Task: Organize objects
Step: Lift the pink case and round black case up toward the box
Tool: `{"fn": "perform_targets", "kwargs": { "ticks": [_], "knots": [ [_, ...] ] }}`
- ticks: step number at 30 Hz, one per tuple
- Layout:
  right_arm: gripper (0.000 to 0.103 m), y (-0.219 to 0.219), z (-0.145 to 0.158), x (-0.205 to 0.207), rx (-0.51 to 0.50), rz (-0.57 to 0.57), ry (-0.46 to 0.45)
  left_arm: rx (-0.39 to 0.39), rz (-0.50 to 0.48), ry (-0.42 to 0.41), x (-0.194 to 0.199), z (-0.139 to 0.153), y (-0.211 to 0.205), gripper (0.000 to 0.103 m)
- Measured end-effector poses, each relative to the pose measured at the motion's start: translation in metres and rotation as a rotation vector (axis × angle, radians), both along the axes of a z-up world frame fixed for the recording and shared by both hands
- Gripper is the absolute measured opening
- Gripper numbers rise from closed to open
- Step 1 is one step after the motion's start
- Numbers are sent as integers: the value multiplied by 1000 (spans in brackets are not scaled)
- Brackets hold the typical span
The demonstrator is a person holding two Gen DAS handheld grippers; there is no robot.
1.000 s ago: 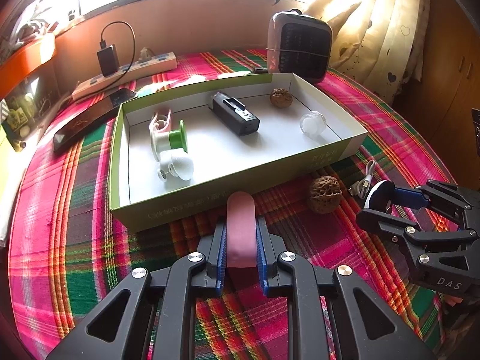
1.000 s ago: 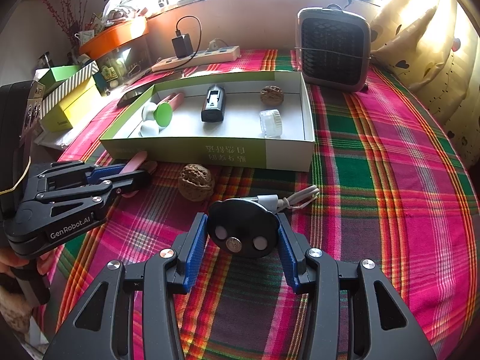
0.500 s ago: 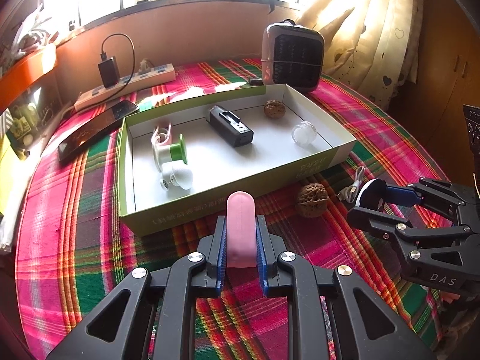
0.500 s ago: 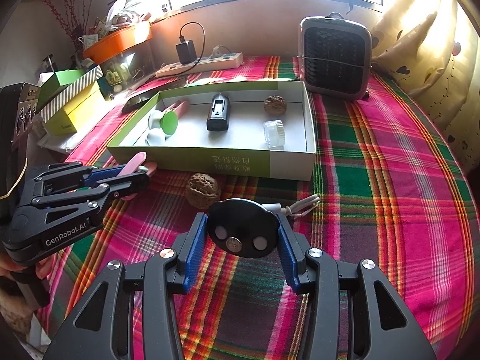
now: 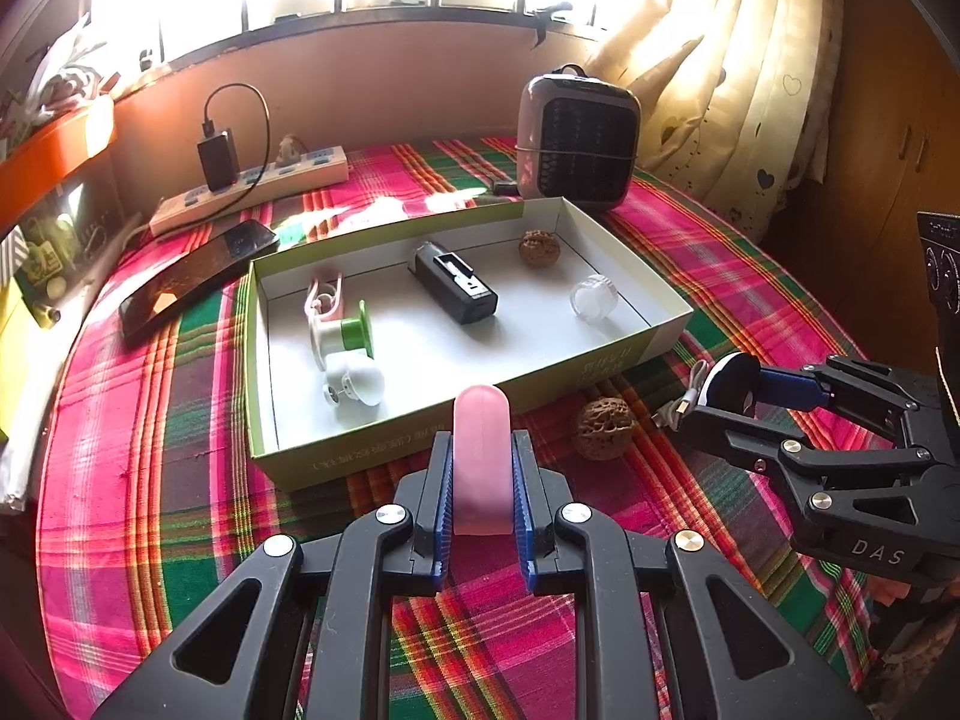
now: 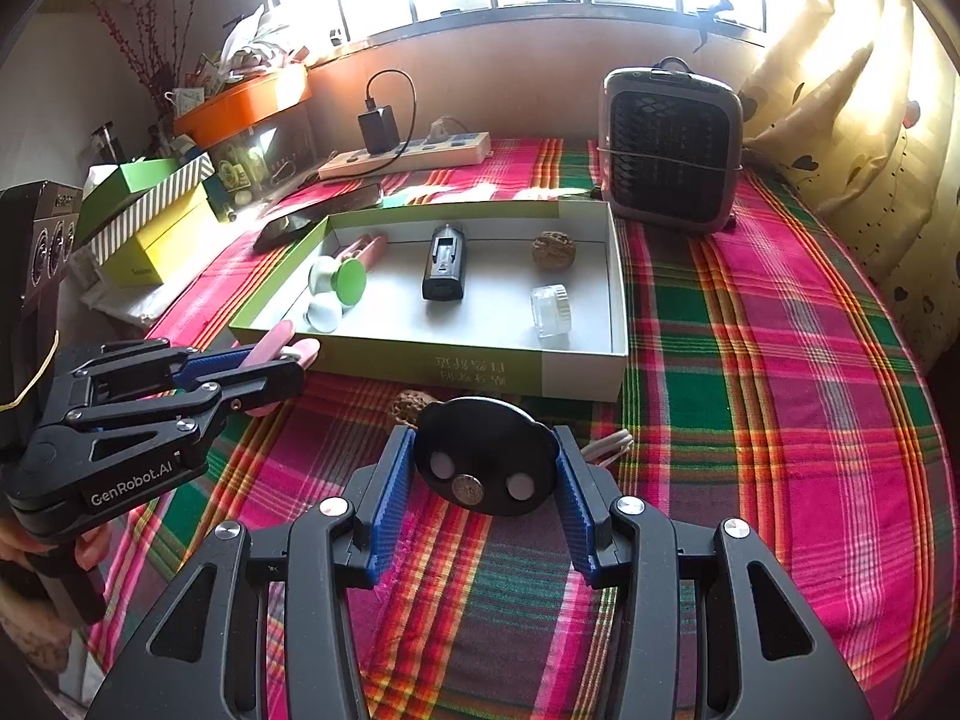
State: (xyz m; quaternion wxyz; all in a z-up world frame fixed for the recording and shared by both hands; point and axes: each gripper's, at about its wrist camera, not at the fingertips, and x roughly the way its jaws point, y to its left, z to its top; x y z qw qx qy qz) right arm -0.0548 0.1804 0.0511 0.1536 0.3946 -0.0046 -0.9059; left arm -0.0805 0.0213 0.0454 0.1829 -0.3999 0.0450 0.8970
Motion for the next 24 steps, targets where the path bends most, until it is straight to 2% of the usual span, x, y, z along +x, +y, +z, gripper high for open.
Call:
{"fn": "perform_targets", "kwargs": {
  "ticks": [24],
  "knots": [
    [46, -3, 22, -56, 23, -20, 54, 33, 46, 7, -44, 11, -3, 16]
  ]
}}
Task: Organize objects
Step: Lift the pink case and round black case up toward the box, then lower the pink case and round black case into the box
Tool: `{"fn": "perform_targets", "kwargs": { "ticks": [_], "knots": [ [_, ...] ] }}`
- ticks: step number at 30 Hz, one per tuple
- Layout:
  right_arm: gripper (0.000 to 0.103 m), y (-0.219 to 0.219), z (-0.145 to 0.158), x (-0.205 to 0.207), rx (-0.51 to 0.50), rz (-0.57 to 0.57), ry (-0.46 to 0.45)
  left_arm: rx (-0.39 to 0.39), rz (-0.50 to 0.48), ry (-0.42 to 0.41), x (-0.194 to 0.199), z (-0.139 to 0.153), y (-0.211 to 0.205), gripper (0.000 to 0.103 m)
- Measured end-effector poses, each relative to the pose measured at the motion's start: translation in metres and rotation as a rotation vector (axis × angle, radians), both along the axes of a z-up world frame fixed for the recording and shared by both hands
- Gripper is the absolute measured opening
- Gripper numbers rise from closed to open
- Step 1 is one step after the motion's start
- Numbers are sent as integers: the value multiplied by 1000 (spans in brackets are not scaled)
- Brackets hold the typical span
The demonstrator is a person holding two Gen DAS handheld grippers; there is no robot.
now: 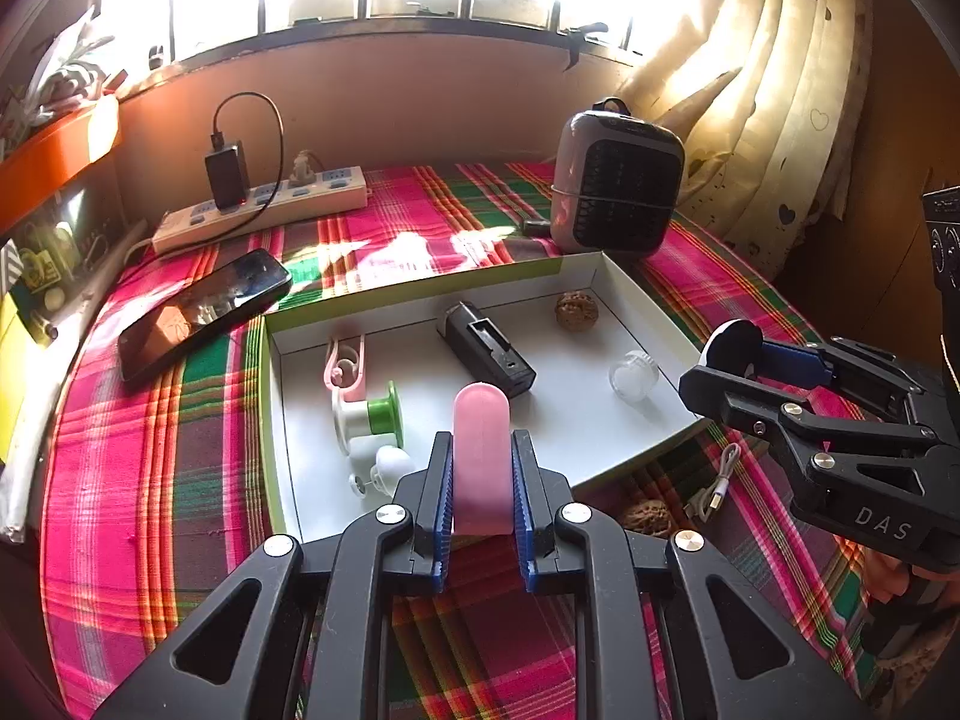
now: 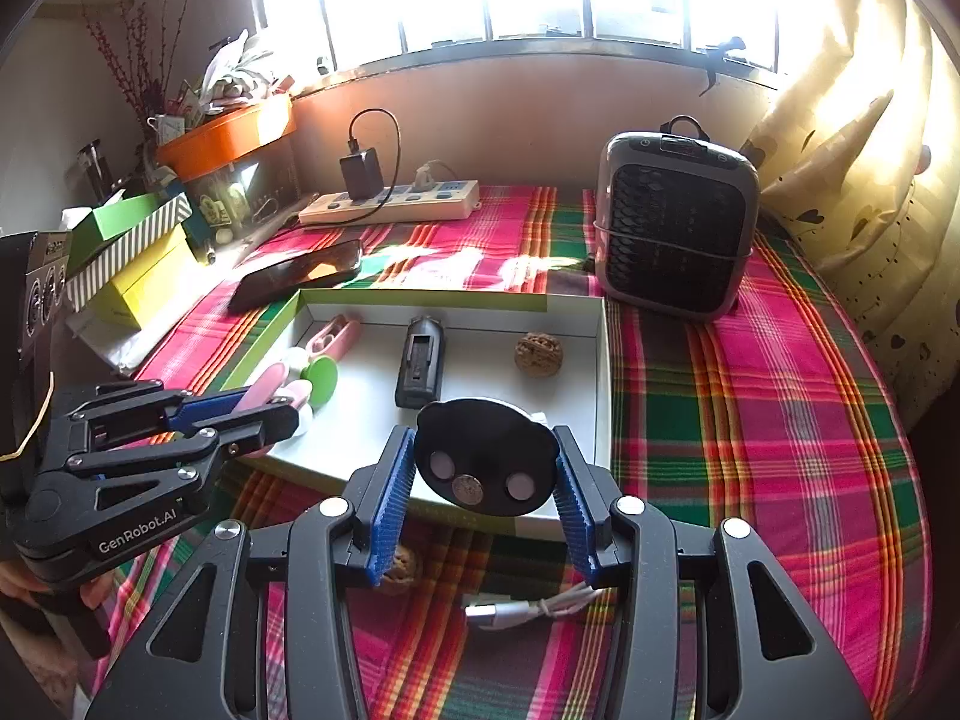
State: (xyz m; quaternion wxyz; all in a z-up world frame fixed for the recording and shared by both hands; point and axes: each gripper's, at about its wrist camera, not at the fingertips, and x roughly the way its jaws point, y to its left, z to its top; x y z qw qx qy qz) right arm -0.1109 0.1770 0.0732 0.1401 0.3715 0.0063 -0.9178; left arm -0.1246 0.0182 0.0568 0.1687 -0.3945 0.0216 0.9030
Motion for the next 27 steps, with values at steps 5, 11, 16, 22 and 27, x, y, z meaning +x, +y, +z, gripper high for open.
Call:
{"fn": "perform_targets", "kwargs": {
  "ticks": [5, 11, 16, 22, 27],
  "knots": [
    [46, -1, -2, -17, 9, -10, -5, 3, 10, 1, -11, 0, 0, 16],
    [46, 1, -7, -38, 12, -21, -23, -2, 16, 3, -24, -1, 1, 16],
    [46, 1, -15, -53, 16, -24, -48, -4, 25, -11, -35, -5, 2, 16],
    [46, 3, -22, -68, 13, -30, -72, -9, 30, -20, -46, -11, 4, 16],
    [46, 3, -29, -74, 14, -30, -90, -16, 37, -29, -54, -16, 4, 16]
  ]
}}
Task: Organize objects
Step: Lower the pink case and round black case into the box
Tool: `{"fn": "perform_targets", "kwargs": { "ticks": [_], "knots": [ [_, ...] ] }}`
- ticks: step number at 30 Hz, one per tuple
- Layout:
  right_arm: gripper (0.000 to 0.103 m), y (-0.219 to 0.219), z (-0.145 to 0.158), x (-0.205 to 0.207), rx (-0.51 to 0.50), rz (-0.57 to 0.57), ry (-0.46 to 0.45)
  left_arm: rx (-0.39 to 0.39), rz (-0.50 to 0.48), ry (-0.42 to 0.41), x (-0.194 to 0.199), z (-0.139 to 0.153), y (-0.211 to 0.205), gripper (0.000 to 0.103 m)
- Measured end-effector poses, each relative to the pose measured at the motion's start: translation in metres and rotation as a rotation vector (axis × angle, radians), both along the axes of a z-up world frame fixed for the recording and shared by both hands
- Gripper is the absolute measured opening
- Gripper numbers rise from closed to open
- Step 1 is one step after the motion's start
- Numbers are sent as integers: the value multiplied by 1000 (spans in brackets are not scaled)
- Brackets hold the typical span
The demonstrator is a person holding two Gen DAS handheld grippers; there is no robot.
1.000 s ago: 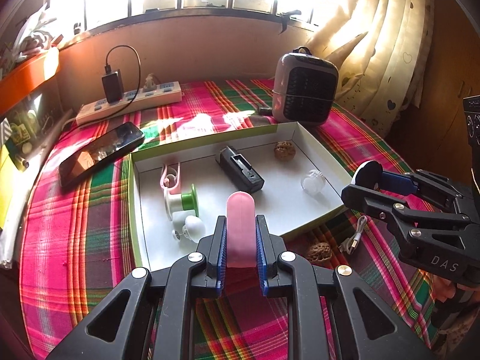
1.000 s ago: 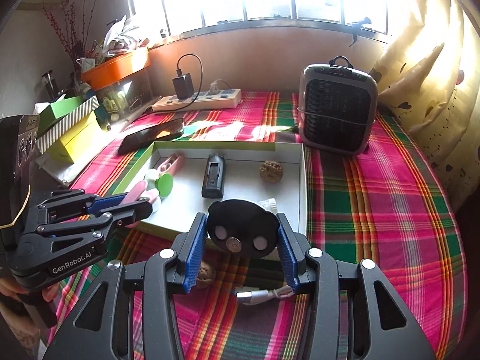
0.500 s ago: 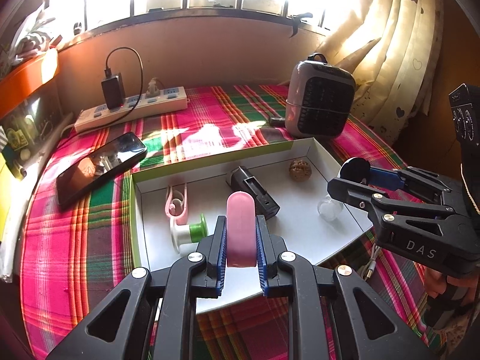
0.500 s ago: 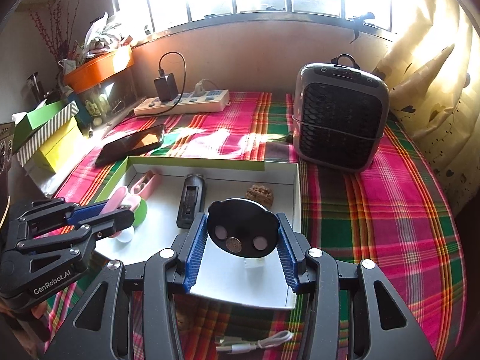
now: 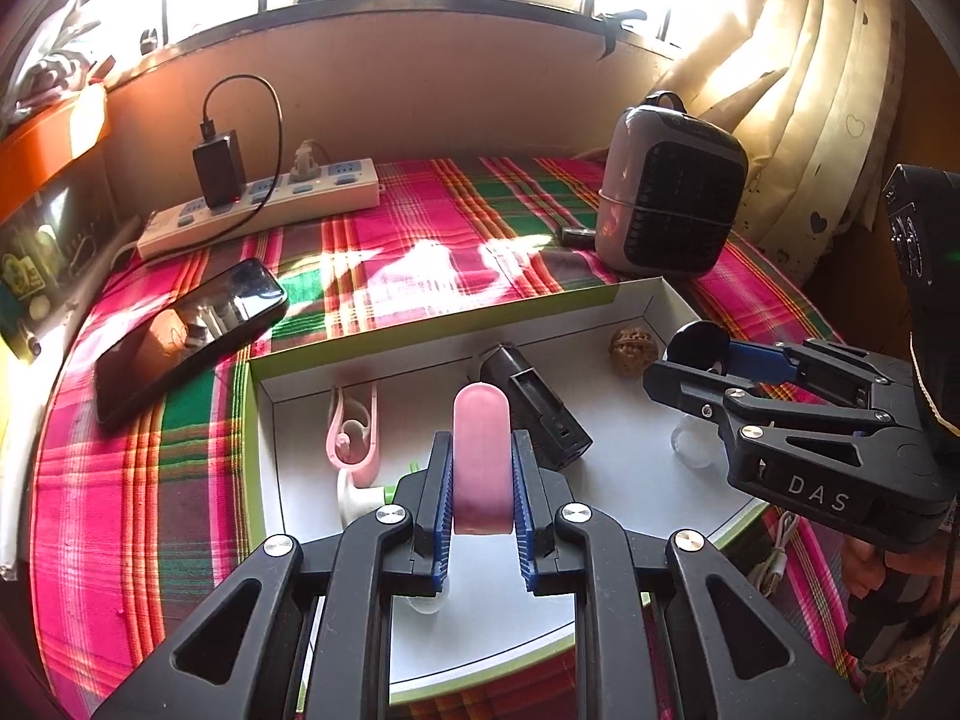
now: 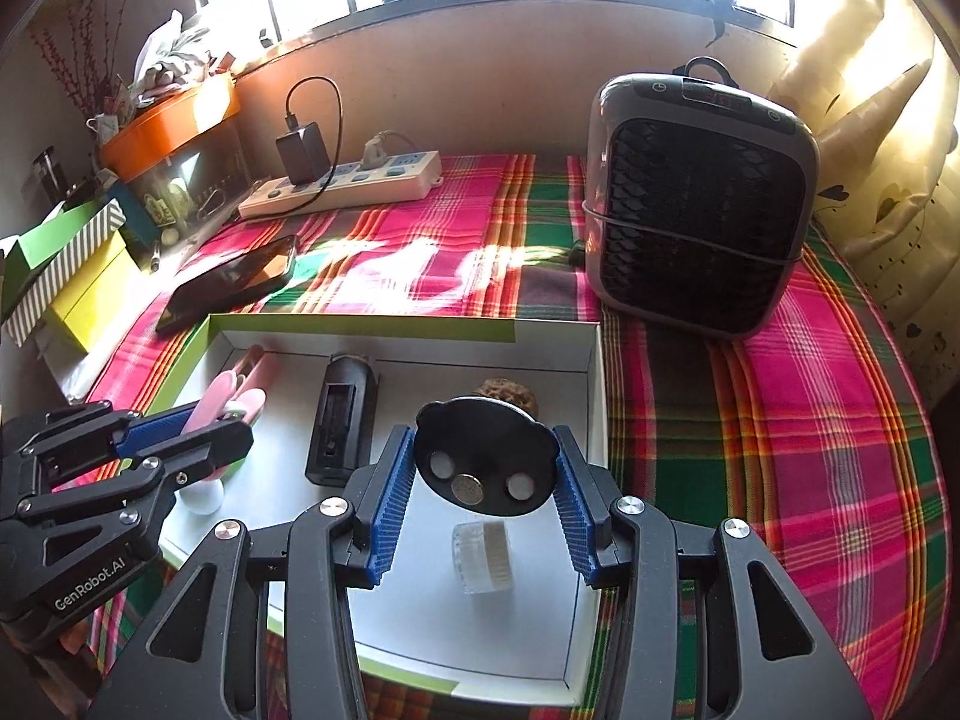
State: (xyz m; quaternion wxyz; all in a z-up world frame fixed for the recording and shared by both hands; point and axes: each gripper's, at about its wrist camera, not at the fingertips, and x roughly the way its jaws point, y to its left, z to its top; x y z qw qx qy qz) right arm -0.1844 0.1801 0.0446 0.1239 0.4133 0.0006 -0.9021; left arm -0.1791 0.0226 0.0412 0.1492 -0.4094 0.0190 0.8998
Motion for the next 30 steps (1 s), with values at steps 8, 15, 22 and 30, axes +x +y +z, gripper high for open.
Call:
{"fn": "perform_targets", "kwargs": {
  "ticks": [8, 15, 22, 30],
  "knots": [
    [46, -3, -9, -6, 10, 8, -17, -4, 10, -20, -13, -7, 0, 16],
    [46, -6, -10, -7, 27, 12, -8, -9, 12, -28, -18, -12, 2, 16],
    [46, -11, -11, -8, 55, 14, -2, -45, 15, -17, -21, -13, 7, 16],
    [46, -16, -14, -8, 96, 23, 2, -35, 18, -26, -23, -15, 7, 16]
  ]
}}
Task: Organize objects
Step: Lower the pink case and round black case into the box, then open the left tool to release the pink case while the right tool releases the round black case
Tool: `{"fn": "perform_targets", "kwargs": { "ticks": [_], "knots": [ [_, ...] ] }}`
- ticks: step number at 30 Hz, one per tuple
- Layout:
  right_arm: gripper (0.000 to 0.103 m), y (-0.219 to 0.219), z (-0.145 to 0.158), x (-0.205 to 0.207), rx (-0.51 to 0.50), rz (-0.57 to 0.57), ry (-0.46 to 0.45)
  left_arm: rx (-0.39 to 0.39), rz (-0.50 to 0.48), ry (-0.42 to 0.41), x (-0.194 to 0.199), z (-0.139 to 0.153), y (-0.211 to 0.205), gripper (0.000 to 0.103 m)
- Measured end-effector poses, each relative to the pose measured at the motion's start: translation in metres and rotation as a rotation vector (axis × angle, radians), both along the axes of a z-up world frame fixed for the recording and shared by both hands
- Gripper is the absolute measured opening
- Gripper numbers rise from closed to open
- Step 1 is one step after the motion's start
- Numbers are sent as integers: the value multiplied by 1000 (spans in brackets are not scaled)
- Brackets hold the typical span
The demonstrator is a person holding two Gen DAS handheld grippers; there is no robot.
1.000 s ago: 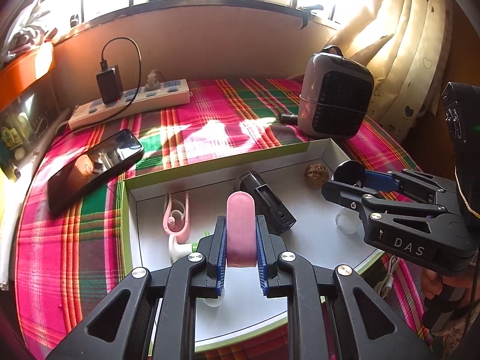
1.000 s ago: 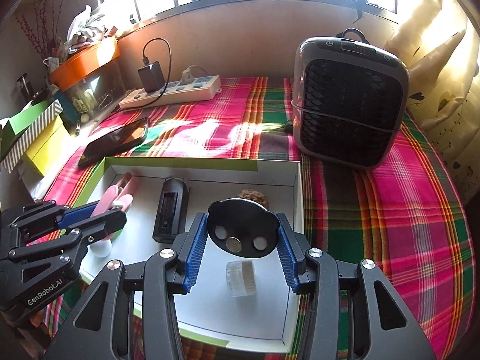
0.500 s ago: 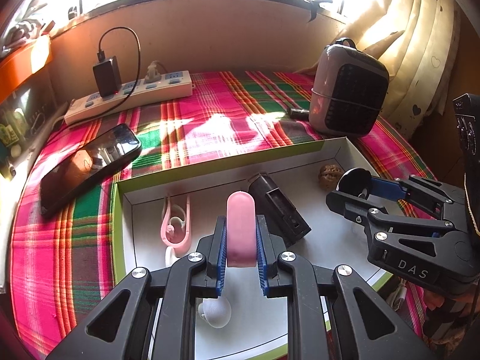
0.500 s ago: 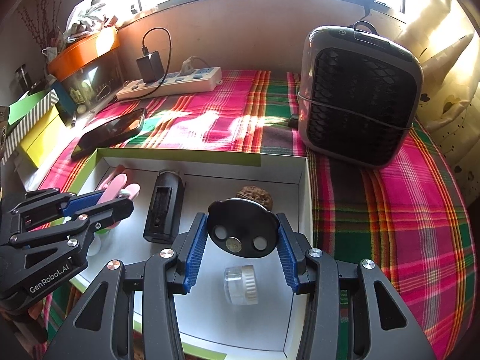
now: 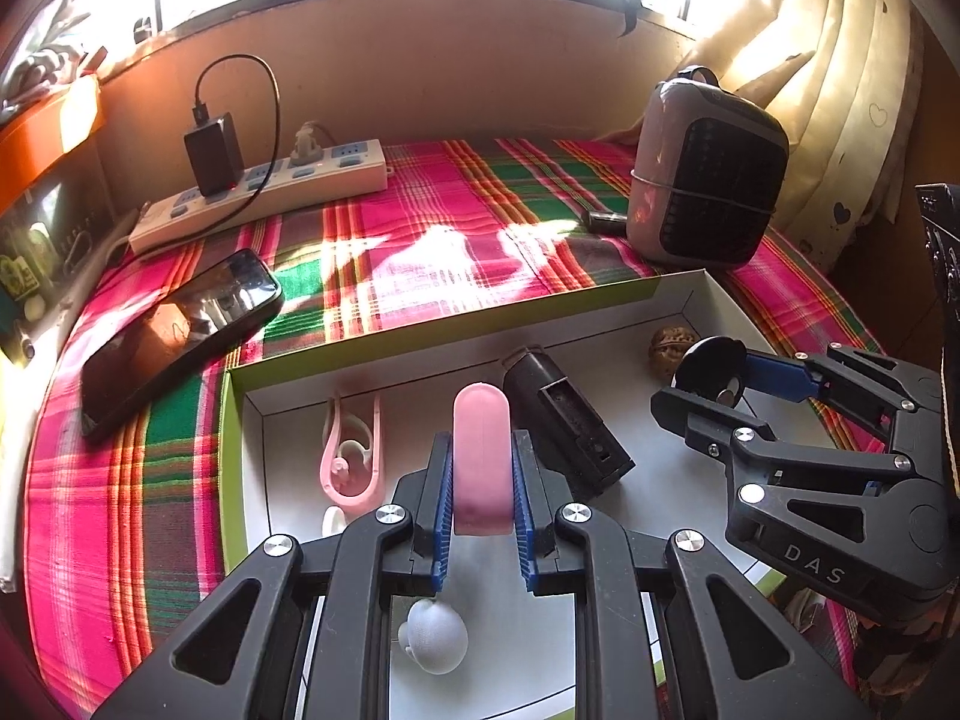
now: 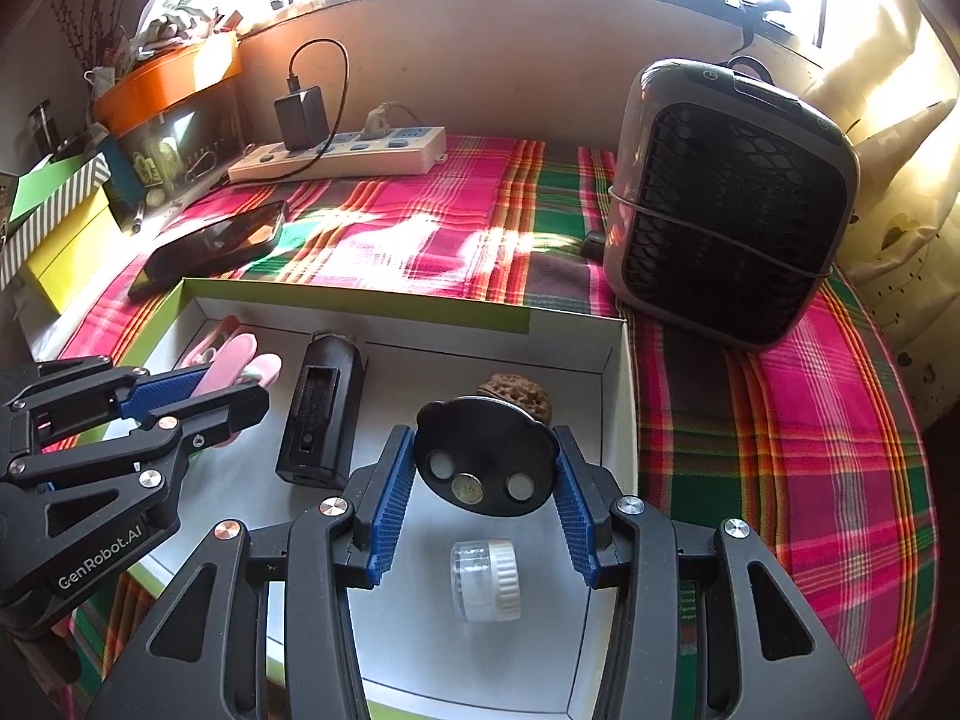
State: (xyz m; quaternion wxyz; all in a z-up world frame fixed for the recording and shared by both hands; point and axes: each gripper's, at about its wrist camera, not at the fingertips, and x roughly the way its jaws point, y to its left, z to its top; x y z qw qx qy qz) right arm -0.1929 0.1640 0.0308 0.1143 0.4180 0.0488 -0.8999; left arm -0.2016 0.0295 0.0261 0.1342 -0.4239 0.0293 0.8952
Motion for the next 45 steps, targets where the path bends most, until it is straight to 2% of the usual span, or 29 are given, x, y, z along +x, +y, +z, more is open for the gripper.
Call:
{"fn": "perform_targets", "kwargs": {
  "ticks": [29, 45],
  "knots": [
    [46, -5, -3, -1, 28, 4, 6, 22, 2, -22, -1, -1, -1, 17],
    [47, 1, -1, 4, 13, -15, 23, 24, 4, -15, 2, 2, -2, 27]
  ]
}}
